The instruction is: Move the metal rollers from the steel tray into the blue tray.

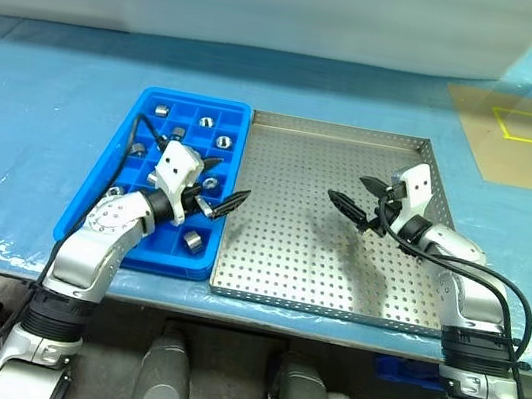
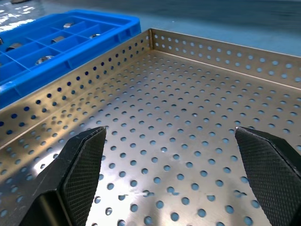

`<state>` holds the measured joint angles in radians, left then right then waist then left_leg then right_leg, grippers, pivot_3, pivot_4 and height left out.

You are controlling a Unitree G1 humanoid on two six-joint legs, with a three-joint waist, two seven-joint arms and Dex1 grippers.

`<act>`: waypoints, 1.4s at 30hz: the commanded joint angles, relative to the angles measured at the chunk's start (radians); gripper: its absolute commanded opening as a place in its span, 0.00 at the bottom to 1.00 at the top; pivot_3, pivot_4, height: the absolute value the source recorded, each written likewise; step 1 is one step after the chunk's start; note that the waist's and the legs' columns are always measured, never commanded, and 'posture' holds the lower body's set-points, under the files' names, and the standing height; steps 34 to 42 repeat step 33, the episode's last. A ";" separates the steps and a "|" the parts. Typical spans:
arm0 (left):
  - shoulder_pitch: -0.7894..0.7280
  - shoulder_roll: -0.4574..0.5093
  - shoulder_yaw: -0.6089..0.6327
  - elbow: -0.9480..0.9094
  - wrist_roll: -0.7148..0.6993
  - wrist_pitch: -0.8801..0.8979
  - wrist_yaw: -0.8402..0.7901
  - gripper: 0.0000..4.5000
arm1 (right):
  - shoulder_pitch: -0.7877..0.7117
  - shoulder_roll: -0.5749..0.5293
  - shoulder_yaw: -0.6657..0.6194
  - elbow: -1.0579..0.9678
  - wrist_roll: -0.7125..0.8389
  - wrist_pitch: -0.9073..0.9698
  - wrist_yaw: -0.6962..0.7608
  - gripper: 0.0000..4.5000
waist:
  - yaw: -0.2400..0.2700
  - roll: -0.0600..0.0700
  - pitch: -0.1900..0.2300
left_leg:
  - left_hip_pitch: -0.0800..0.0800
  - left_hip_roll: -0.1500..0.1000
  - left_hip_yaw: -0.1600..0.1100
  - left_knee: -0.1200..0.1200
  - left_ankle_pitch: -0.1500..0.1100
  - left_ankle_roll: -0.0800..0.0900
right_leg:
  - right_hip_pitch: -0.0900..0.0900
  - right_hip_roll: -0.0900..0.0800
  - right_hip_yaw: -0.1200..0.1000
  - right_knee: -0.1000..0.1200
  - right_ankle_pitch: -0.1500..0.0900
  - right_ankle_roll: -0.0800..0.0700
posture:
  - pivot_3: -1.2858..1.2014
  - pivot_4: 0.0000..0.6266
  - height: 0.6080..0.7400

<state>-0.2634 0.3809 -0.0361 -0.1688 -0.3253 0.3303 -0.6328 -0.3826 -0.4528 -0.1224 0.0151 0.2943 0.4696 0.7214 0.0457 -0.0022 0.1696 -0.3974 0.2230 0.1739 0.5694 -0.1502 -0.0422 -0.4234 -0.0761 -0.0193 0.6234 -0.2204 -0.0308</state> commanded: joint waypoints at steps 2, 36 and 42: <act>-0.029 -0.004 -0.009 -0.011 0.010 -0.027 -0.008 1.00 | -0.037 -0.004 -0.034 -0.029 0.007 -0.081 -0.040 1.00 | -0.002 0.000 0.000 | 0.000 0.000 0.000 0.000 0.000 0.000 | 0.000 0.000 0.000 0.000 0.000 0.000 | 0.47 0.24 1.00; -0.044 -0.043 0.010 -0.041 0.085 -0.015 0.129 1.00 | -0.105 0.043 0.116 0.037 -0.072 -0.277 -0.022 1.00 | -0.001 0.000 0.000 | 0.000 0.000 0.000 0.000 -0.002 0.004 | 0.001 0.000 0.000 -0.001 0.000 0.000 | 0.51 0.24 1.00; -0.044 -0.043 0.010 -0.041 0.085 -0.015 0.129 1.00 | -0.105 0.043 0.116 0.037 -0.072 -0.277 -0.022 1.00 | -0.001 0.000 0.000 | 0.000 0.000 0.000 0.000 -0.002 0.004 | 0.001 0.000 0.000 -0.001 0.000 0.000 | 0.51 0.24 1.00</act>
